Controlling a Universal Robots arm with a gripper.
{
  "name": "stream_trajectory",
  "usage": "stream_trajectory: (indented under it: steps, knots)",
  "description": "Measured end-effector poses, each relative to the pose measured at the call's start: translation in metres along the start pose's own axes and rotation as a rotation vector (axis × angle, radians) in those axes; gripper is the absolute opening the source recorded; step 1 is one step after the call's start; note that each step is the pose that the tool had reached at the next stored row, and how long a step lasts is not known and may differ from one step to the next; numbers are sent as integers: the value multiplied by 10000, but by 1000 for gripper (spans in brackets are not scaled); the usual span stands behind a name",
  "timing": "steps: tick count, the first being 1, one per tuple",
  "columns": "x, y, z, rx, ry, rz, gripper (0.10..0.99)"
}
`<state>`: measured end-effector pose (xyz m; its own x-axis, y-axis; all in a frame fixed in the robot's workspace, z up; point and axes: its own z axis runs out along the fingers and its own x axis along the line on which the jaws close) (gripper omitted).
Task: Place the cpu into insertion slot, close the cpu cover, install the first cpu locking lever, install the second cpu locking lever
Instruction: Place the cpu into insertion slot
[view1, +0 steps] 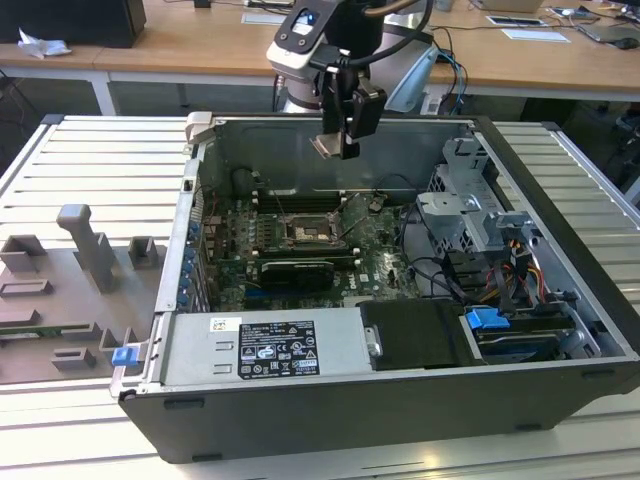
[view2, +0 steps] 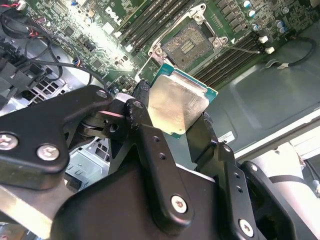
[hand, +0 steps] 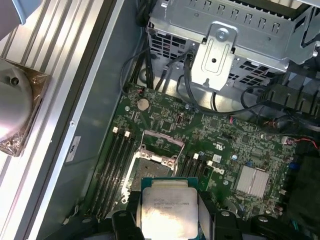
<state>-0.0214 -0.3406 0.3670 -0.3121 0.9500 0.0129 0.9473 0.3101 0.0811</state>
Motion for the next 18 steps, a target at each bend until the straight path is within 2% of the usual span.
stream_trajectory:
  steps: [18]
  knots:
    - [0,-1,4,-10,-63,769,541]
